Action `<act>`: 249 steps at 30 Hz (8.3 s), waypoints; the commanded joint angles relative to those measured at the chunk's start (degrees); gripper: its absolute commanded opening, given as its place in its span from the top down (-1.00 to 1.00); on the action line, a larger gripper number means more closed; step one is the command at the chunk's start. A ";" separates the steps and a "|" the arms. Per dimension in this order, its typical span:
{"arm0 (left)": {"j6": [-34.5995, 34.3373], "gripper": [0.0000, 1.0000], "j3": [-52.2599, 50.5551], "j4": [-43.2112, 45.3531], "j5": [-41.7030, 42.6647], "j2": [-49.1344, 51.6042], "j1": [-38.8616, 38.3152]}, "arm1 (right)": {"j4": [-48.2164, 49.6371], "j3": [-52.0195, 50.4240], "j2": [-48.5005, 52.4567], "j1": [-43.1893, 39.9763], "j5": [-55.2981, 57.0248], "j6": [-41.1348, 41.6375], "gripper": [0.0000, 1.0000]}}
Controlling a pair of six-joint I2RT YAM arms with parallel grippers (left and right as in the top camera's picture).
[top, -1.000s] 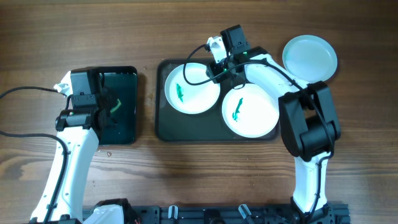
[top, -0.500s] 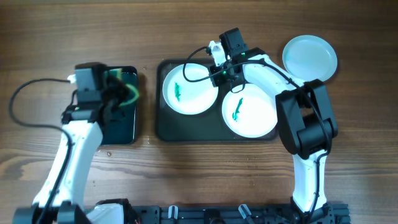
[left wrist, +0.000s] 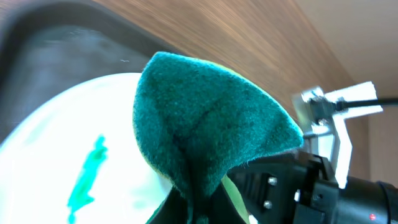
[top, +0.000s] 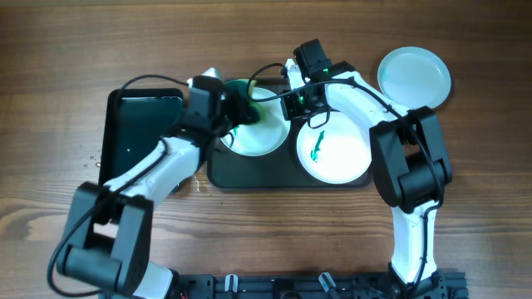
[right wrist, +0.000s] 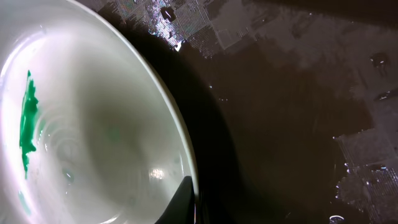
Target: Clean dirty plates on tray and stack at the side
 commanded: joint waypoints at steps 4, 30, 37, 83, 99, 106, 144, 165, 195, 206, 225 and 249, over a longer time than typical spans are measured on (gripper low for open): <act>-7.87 0.92 0.26 4.68 -2.36 7.63 -2.49 | 0.35 -1.51 1.84 0.50 2.03 -0.22 0.91; 10.58 0.92 2.05 -8.33 -5.92 2.89 5.07 | 0.55 -1.51 1.84 0.48 2.10 -0.24 0.92; 4.09 0.92 2.03 1.92 5.33 8.00 2.54 | 0.63 -1.51 1.84 0.48 2.10 -0.26 0.91; 15.08 0.92 2.03 -30.27 -16.70 -13.97 24.20 | 2.16 5.18 -17.11 9.66 46.75 -25.92 0.91; 15.06 0.92 2.03 -31.26 -20.06 -13.97 25.27 | 23.32 5.18 -17.79 27.80 76.61 -79.19 0.91; 15.06 0.92 2.03 -31.32 -20.04 -13.94 25.27 | 24.00 5.01 -17.79 29.16 76.94 -79.34 0.91; 15.06 0.92 1.99 -31.01 -19.87 -13.94 25.27 | 4.42 3.34 -17.75 -38.93 -3.85 -2.78 0.91; 15.08 0.92 1.99 -30.84 -19.87 -13.94 25.27 | 10.49 -5.29 -10.69 -42.93 16.92 6.73 0.91; 15.06 0.85 1.99 -30.84 -19.80 -13.94 25.27 | -13.53 -6.73 -16.06 -20.55 6.60 -28.44 -0.53; 15.08 0.86 1.99 -30.58 -19.41 -13.94 25.27 | -10.23 -14.80 -16.02 -18.03 5.77 -30.21 -0.38; 15.08 0.87 1.99 -30.56 -19.39 -13.94 25.27 | -8.07 -14.88 -16.02 -18.03 11.61 -28.55 -0.38; 15.08 0.87 1.99 -30.38 -19.39 -13.94 25.27 | -11.76 -14.93 -16.02 -18.03 4.02 -28.55 -0.29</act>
